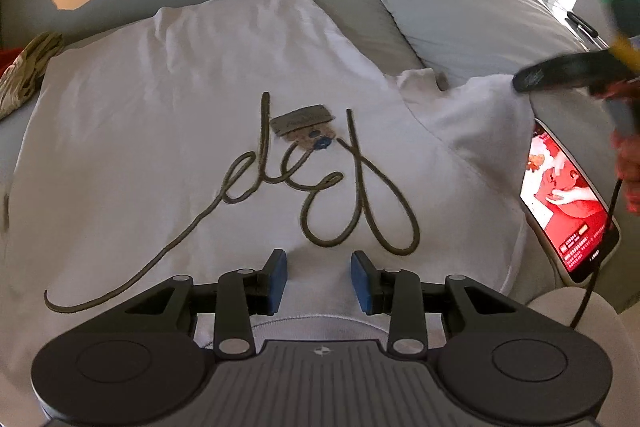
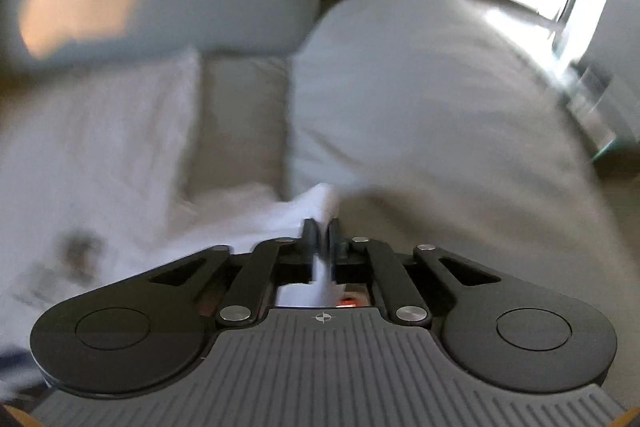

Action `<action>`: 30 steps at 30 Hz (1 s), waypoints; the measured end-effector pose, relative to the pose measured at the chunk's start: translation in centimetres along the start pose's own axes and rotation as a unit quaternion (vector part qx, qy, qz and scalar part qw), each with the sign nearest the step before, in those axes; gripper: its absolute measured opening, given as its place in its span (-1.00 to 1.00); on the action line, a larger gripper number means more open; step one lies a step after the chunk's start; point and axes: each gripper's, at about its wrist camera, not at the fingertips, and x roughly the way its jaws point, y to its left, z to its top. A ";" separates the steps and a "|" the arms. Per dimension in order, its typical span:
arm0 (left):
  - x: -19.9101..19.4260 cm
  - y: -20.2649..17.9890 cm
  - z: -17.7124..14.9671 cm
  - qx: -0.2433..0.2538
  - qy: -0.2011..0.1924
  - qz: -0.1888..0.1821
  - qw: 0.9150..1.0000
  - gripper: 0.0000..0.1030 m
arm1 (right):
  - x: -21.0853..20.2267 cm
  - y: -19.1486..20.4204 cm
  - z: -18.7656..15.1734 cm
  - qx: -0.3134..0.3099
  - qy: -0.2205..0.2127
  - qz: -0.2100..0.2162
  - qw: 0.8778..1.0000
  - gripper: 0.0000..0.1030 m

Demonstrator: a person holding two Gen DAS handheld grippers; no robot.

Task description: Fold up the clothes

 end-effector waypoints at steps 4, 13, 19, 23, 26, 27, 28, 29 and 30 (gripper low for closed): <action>-0.3 0.3 -0.6 0.000 -0.003 -0.007 1.000 -0.33 | 0.2 -1.0 -0.1 0.033 0.030 0.018 0.999 -0.28; -0.4 0.4 -0.7 -0.009 -0.005 -0.013 1.000 -0.33 | 3.3 -12.2 -1.0 0.296 0.093 0.186 0.932 -0.32; -0.3 0.6 -0.8 -0.012 -0.006 -0.017 1.000 -0.33 | 7.2 -12.9 -1.8 0.364 0.109 0.278 0.882 -0.24; -0.3 0.7 -0.8 -0.013 -0.007 -0.018 1.000 -0.32 | 8.4 -13.0 -2.3 0.394 0.095 0.303 0.862 -0.80; -0.3 0.6 -0.7 -0.011 -0.007 -0.017 1.000 -0.33 | 6.6 -12.7 -2.7 0.385 0.058 0.292 0.874 -0.94; -0.3 0.6 -0.7 -0.011 -0.007 -0.017 1.000 -0.33 | 5.7 -12.6 -2.8 0.381 0.038 0.284 0.879 -0.95; -0.3 0.6 -0.7 -0.010 -0.007 -0.016 1.000 -0.33 | 4.7 -12.5 -3.0 0.381 0.020 0.279 0.881 -0.97; -0.3 0.5 -0.7 -0.009 -0.007 -0.016 1.000 -0.33 | 3.6 -12.6 -3.3 0.379 0.008 0.264 0.887 -0.97; -0.2 0.5 -0.7 -0.007 -0.006 -0.015 1.000 -0.33 | 2.6 -12.6 -3.5 0.376 -0.002 0.248 0.893 -0.97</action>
